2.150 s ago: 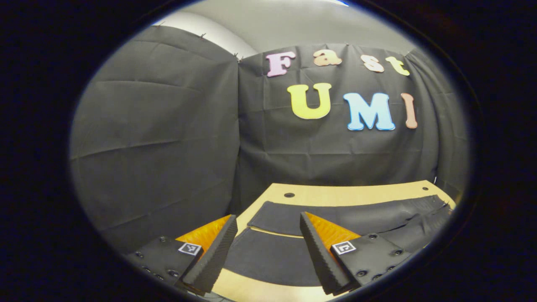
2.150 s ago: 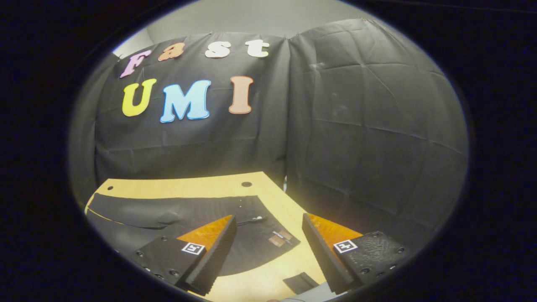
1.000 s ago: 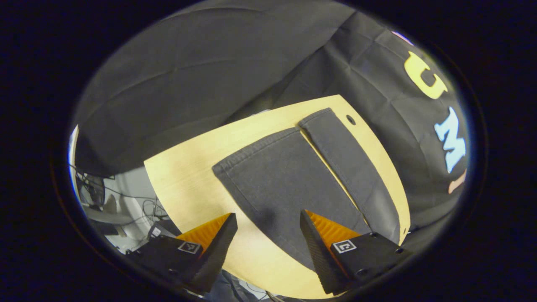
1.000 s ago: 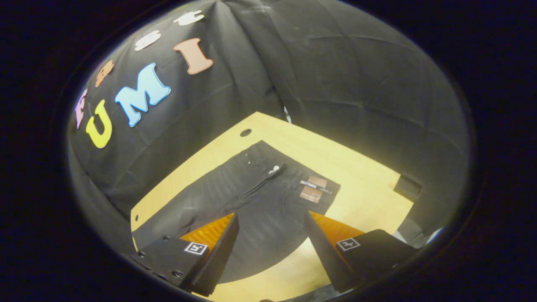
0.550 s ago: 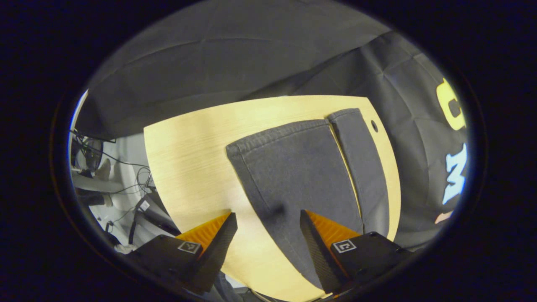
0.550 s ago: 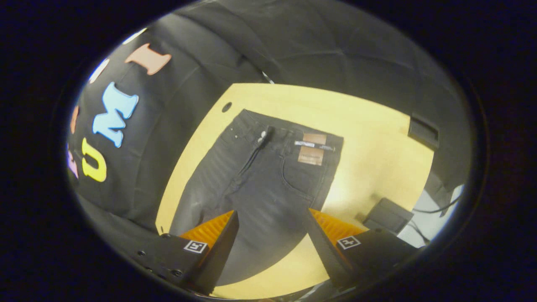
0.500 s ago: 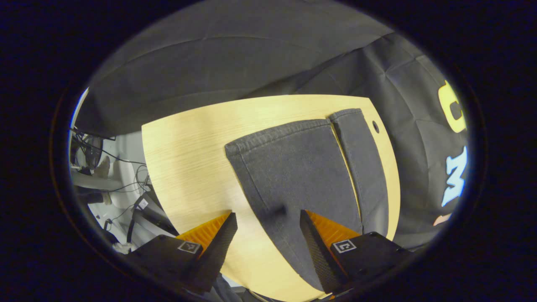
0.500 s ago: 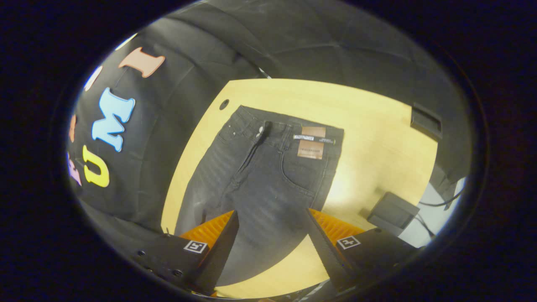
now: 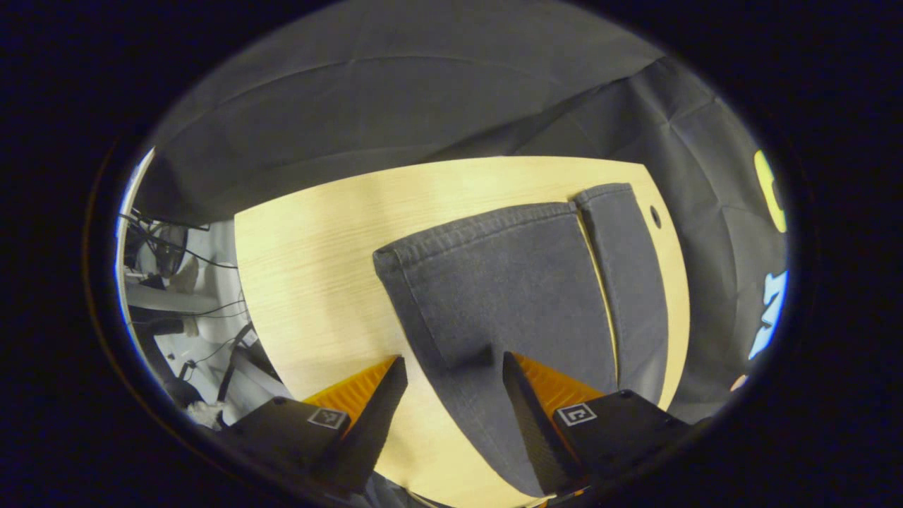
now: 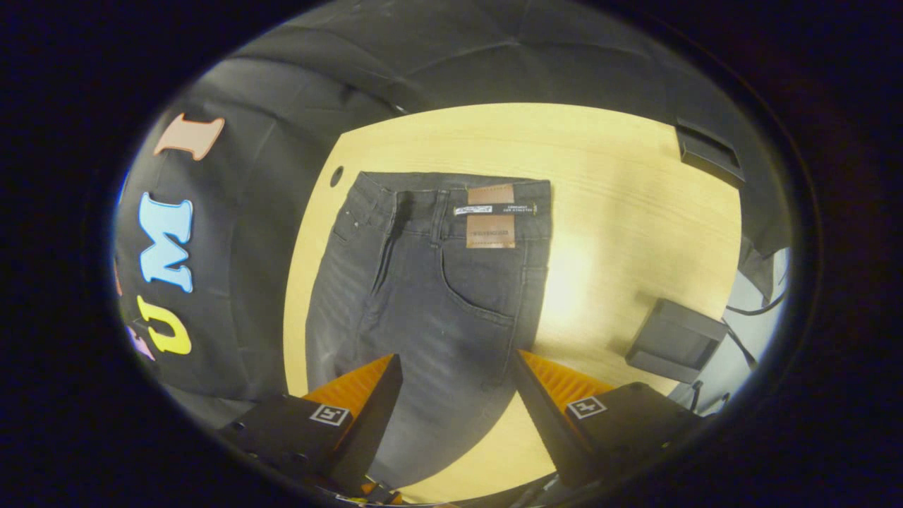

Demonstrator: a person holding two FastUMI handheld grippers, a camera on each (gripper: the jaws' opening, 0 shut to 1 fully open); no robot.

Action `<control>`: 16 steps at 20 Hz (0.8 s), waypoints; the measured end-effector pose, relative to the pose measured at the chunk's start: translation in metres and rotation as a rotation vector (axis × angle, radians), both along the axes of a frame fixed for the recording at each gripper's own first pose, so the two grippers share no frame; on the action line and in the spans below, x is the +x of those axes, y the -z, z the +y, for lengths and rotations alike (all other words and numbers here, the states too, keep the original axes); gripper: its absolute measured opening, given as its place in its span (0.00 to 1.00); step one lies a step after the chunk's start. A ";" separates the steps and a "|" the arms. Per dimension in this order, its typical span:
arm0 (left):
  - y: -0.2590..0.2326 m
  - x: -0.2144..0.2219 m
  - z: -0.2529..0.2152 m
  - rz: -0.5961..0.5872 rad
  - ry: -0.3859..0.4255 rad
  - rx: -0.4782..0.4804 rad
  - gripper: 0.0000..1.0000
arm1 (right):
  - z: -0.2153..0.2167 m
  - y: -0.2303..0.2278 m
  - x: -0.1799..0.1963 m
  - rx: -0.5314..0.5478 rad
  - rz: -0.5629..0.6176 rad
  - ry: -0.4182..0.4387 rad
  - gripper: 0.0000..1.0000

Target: Grasp the waist and the cuffs of the jeans and fold them to make the two legs overlap; first hold the waist and fold one-third of the jeans toward the cuffs, then hold the cuffs and fold the remaining one-third in the same direction to finish folding.

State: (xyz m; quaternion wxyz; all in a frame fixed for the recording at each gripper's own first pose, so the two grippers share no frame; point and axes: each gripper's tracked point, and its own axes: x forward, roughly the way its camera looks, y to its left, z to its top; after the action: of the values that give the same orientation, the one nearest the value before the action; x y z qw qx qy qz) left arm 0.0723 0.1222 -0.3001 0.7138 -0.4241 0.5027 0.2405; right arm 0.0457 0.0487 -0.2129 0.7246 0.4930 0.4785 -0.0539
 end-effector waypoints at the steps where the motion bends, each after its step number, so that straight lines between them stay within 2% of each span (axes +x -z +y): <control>1: 0.003 0.002 0.000 0.017 -0.005 0.004 0.91 | -0.002 0.003 -0.001 -0.012 0.006 -0.009 0.96; 3: 0.005 0.003 0.000 0.045 -0.005 0.015 0.91 | -0.017 0.014 -0.005 -0.058 0.035 0.011 0.95; 6: 0.008 0.006 -0.002 0.080 0.005 0.033 0.91 | -0.020 0.024 0.003 -0.016 0.056 0.047 0.95; 9: 0.014 0.005 -0.005 0.129 0.023 0.050 0.91 | -0.022 0.035 0.011 -0.028 0.080 0.052 0.95; 10: 0.011 0.007 -0.003 0.144 0.031 0.059 0.89 | -0.021 0.035 0.018 -0.026 0.070 0.057 0.89; 11: 0.015 0.007 -0.004 0.163 0.046 0.063 0.88 | -0.021 0.034 0.021 -0.027 0.077 0.053 0.92; 12: 0.016 0.009 -0.005 0.179 0.058 0.076 0.87 | -0.021 0.036 0.023 -0.031 0.093 0.048 0.91; 14: 0.018 0.004 -0.008 0.242 0.086 0.091 0.82 | -0.020 0.039 0.026 -0.052 0.128 0.028 0.83; 16: 0.021 0.010 -0.010 0.241 0.110 0.103 0.74 | -0.021 0.044 0.023 -0.090 0.190 0.009 0.73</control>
State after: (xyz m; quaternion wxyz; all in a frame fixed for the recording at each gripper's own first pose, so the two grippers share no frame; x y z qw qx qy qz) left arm 0.0823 0.1124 -0.3209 0.6813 -0.3269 0.5942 0.2756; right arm 0.0691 0.0275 -0.2568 0.6971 0.4549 0.5399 -0.1248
